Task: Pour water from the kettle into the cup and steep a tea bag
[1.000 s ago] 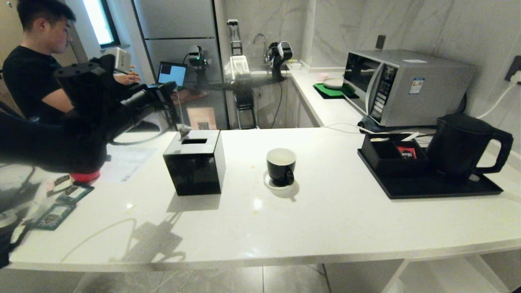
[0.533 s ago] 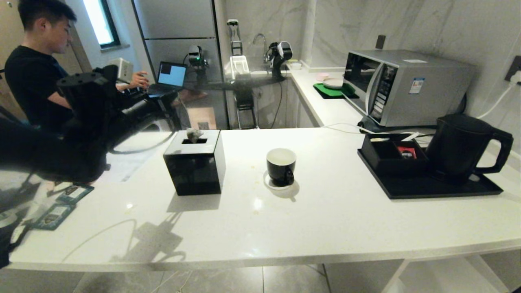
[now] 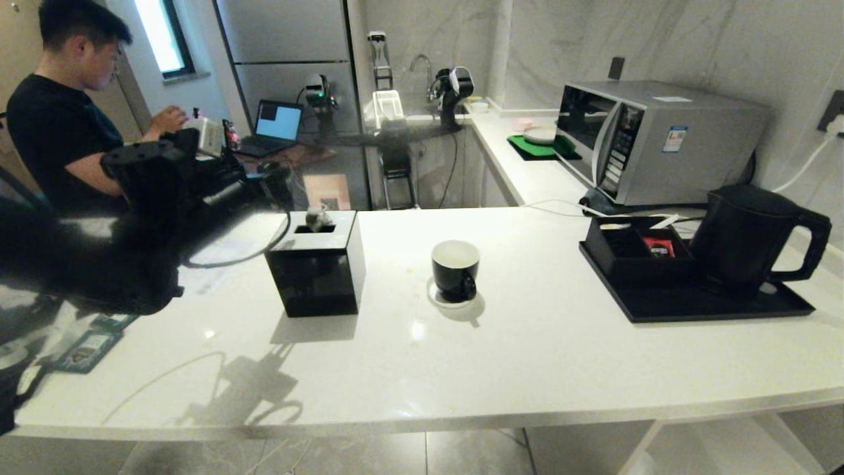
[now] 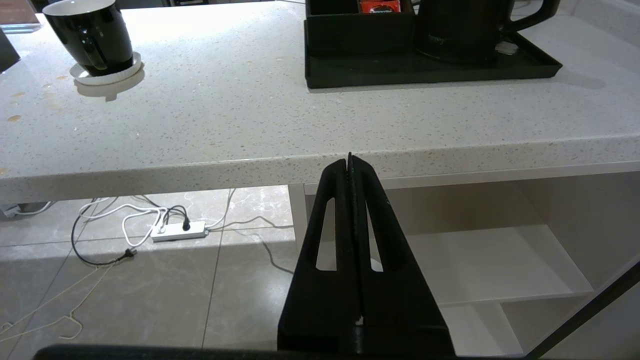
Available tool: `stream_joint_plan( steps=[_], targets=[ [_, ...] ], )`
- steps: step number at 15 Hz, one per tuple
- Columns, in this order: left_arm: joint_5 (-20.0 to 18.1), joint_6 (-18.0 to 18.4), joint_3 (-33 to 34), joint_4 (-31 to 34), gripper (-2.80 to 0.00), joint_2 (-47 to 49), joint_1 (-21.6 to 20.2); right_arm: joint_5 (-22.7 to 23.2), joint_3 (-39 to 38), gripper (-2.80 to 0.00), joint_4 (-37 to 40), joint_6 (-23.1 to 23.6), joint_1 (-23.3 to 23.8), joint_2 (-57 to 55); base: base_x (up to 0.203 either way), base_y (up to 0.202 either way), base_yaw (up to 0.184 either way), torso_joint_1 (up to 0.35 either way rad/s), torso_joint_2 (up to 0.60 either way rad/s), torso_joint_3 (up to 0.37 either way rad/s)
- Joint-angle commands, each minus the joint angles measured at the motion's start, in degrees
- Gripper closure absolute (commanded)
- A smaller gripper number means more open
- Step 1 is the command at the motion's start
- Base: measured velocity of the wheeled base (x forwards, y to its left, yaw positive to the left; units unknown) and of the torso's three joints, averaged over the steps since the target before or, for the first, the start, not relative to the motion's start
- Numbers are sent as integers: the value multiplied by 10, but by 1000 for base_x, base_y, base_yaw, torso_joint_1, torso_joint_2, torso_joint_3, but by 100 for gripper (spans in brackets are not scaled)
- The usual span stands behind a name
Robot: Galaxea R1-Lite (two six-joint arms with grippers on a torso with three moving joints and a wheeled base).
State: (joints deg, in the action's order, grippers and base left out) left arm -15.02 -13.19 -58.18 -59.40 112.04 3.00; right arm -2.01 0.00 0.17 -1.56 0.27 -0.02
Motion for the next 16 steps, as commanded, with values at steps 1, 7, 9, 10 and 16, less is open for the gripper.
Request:
stream_joint_plan(
  steps=[1, 7, 9, 10, 16],
  targets=[
    [0, -1, 15, -13, 0, 11, 0, 0, 0, 0, 0, 0, 0, -1, 0, 0, 0, 0, 0, 0],
    [1, -1, 39, -33, 0, 6, 7, 0, 0, 0, 0, 0, 0, -1, 0, 0, 0, 0, 0, 0],
    [1, -1, 39, -30, 0, -3, 9, 0, 0, 0, 0, 0, 0, -1, 0, 0, 0, 0, 0, 0],
    [1, -2, 39, -28, 0, -7, 10, 0, 0, 0, 0, 0, 0, -1, 0, 0, 0, 0, 0, 0],
    [-1, -2, 64, 6, 0, -53, 14, 0, 0, 0, 0, 0, 0, -1, 0, 0, 0, 0, 0, 0]
  ],
)
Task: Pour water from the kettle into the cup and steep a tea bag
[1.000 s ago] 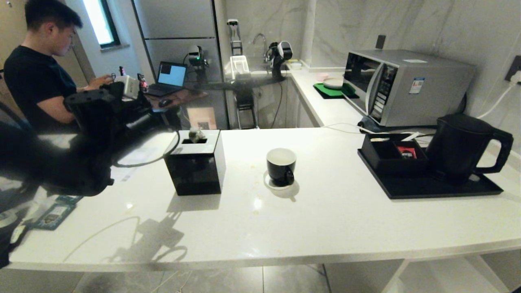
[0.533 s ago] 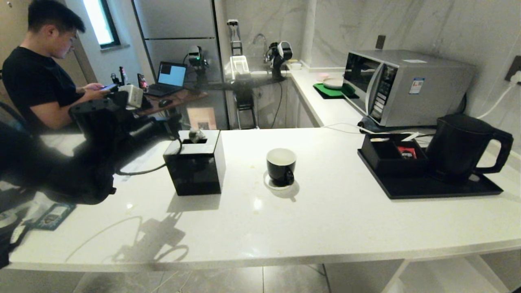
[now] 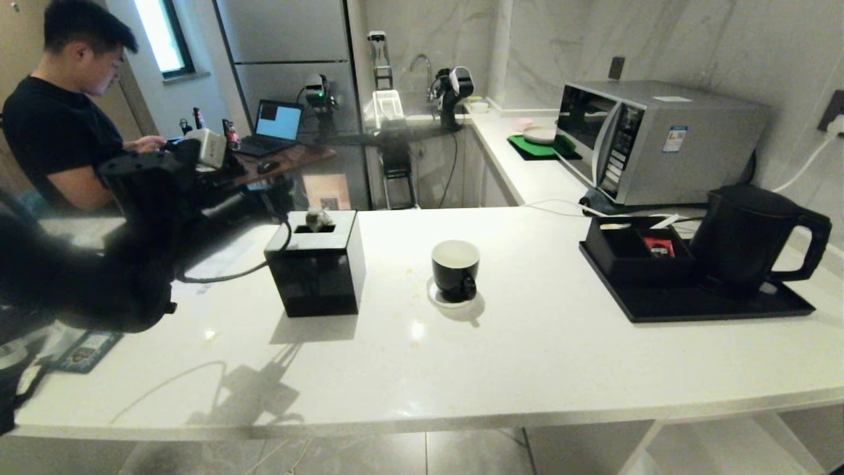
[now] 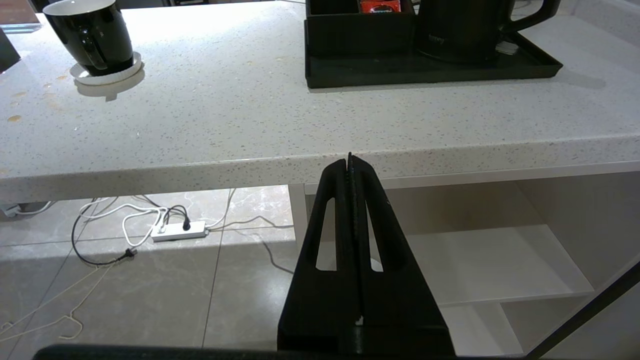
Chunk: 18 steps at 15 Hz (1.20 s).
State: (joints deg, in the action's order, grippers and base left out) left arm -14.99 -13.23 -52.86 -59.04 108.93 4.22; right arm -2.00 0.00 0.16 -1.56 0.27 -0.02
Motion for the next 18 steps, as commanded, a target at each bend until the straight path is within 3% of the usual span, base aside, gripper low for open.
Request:
stream_joint_plan(
  steps=[1, 7, 18],
  targets=[
    [-1, -1, 20, 8, 0, -30, 3, 0, 0, 0, 0, 0, 0, -1, 0, 0, 0, 0, 0, 0],
    [-1, -1, 22, 65, 0, -65, 5, 0, 0, 0, 0, 0, 0, -1, 0, 0, 0, 0, 0, 0],
    [2, -2, -80, 91, 0, -43, 4, 0, 0, 0, 0, 0, 0, 0, 0, 0, 0, 0, 0, 0]
  ],
)
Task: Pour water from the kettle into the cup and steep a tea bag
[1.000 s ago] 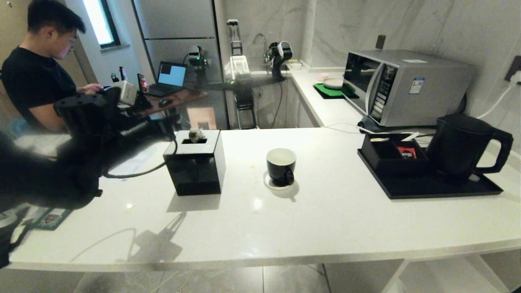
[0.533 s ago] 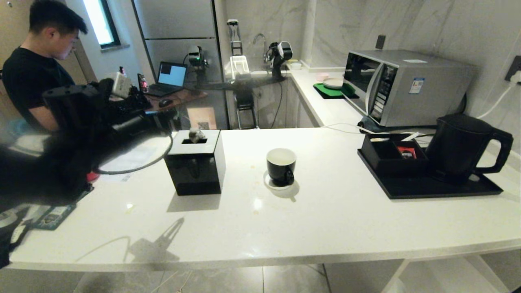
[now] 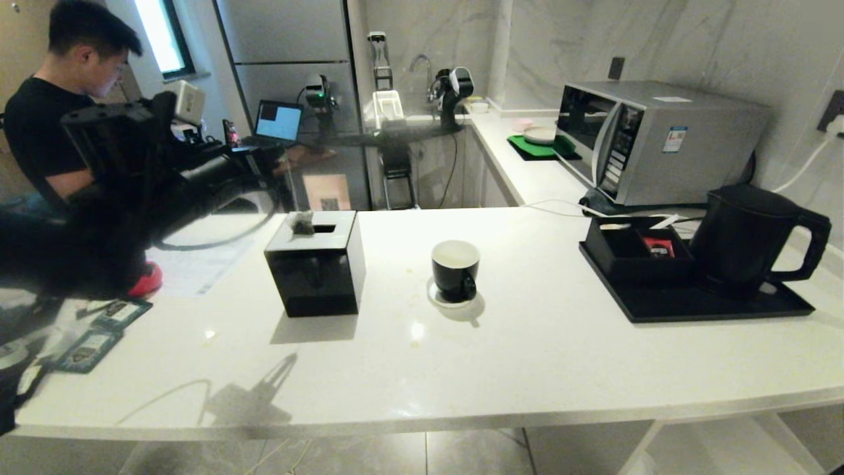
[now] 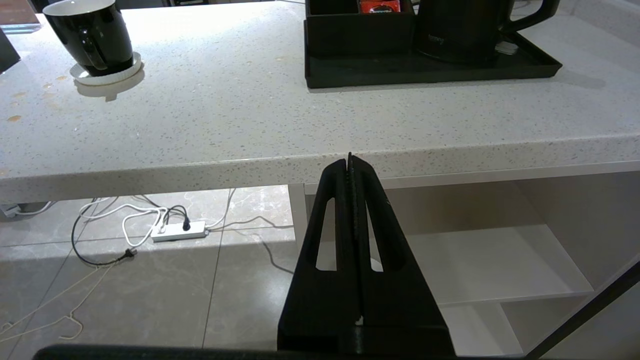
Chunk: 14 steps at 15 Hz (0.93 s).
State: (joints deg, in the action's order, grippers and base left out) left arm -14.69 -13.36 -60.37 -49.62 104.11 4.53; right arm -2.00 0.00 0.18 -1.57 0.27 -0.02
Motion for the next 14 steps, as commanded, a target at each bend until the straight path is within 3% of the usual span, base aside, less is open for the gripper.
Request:
stream_joint_plan(
  steps=[1, 14],
  targets=[
    [-1, -1, -5, -3, 0, 6, 1, 0, 0, 0, 0, 0, 0, 0, 0, 0, 0, 0, 0, 0],
    [1, 0, -28, -19, 0, 51, -2, 0, 0, 0, 0, 0, 0, -1, 0, 0, 0, 0, 0, 0]
  ],
)
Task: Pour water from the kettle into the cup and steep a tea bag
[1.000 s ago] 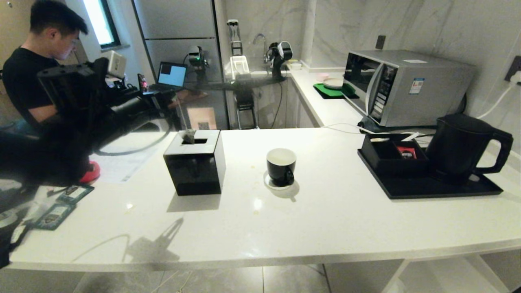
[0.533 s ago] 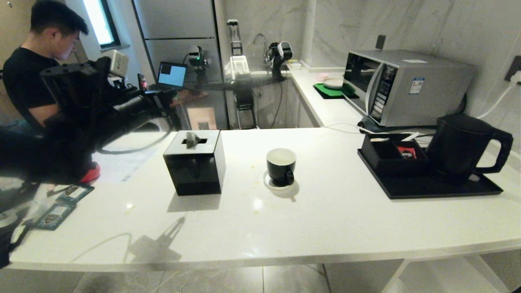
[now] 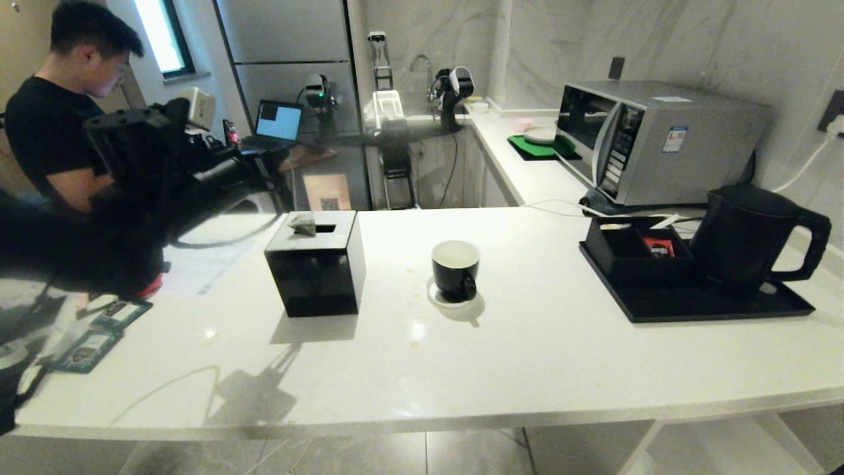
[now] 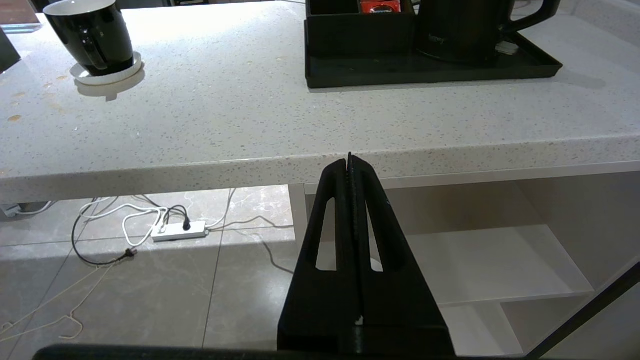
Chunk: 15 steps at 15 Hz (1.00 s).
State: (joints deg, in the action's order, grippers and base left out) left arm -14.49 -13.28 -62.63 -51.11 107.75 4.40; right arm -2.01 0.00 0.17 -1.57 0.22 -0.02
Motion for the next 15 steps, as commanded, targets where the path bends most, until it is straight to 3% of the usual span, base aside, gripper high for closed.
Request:
stream_joint_plan(
  steps=[1, 8, 15],
  targets=[
    [-1, -1, -17, -5, 0, 20, -1, 0, 0, 0, 0, 0, 0, -1, 0, 0, 0, 0, 0, 0],
    [-1, -1, -95, -3, 0, 61, 1, 0, 0, 0, 0, 0, 0, 0, 0, 0, 0, 0, 0, 0],
    [0, 1, -52, -10, 0, 61, 3, 0, 0, 0, 0, 0, 0, -1, 0, 0, 0, 0, 0, 0]
  ],
)
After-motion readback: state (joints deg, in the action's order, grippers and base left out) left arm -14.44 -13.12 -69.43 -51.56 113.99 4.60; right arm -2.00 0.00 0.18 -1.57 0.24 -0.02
